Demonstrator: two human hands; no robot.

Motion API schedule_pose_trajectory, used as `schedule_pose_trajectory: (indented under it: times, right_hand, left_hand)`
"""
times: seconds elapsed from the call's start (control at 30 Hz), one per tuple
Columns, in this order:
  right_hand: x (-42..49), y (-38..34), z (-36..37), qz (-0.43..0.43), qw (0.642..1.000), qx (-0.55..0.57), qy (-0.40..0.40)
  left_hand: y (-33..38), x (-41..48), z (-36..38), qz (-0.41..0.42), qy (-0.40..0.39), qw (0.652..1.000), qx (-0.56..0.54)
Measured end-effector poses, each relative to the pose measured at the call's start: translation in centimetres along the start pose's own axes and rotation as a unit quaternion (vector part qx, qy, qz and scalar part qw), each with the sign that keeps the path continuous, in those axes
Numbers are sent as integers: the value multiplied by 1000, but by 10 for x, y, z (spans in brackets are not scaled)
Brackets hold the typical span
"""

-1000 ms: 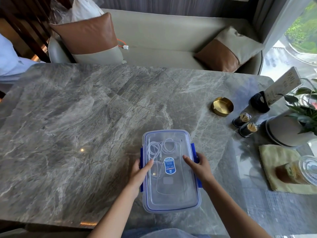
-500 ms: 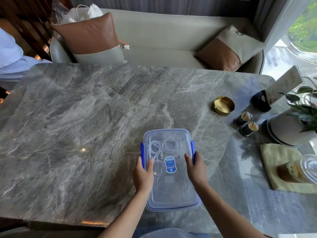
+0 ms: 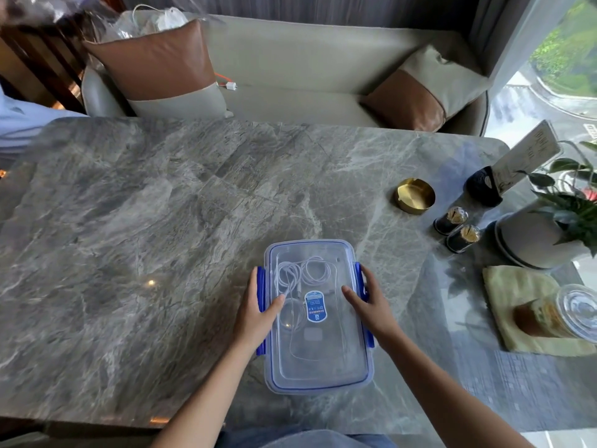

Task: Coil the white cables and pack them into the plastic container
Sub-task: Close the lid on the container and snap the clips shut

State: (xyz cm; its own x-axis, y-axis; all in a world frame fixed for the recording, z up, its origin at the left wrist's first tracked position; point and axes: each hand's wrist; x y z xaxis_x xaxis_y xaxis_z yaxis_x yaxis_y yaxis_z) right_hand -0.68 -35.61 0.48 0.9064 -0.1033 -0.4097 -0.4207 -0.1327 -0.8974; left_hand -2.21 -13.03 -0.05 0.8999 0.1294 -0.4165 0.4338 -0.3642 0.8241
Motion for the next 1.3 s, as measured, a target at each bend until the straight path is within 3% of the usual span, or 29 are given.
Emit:
schedule_pose_trajectory:
  times: [0.4, 0.7, 0.83, 1.13, 1.3]
  right_hand:
    - [21, -2, 5, -9, 1000, 0, 3]
    - [21, 4, 20, -39, 997, -24, 60]
    - [21, 1, 24, -59, 995, -58, 64]
    - [18, 1, 34, -60, 985, -108, 121]
    - [14, -4, 33, -47, 990, -76, 108]
  left_hand:
    - [1, 26, -1, -17, 7, 1000, 8]
    - [6, 22, 22, -6, 114, 992, 60]
    - [7, 23, 24, -34, 78, 996, 36]
    - [9, 23, 29, -18, 135, 988, 73]
    - [12, 20, 26, -36, 82, 994, 62]
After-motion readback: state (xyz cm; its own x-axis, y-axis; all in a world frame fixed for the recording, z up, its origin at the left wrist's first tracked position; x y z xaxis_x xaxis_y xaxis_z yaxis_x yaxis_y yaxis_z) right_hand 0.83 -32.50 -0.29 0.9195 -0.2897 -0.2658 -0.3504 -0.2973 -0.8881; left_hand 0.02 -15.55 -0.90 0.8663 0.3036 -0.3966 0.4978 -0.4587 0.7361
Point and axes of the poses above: each hand's wrist, its own x-axis towards the middle knuckle, its own z-axis out of the palm, y = z × x, and after that the axes turned 10 degrees about x, right-handed
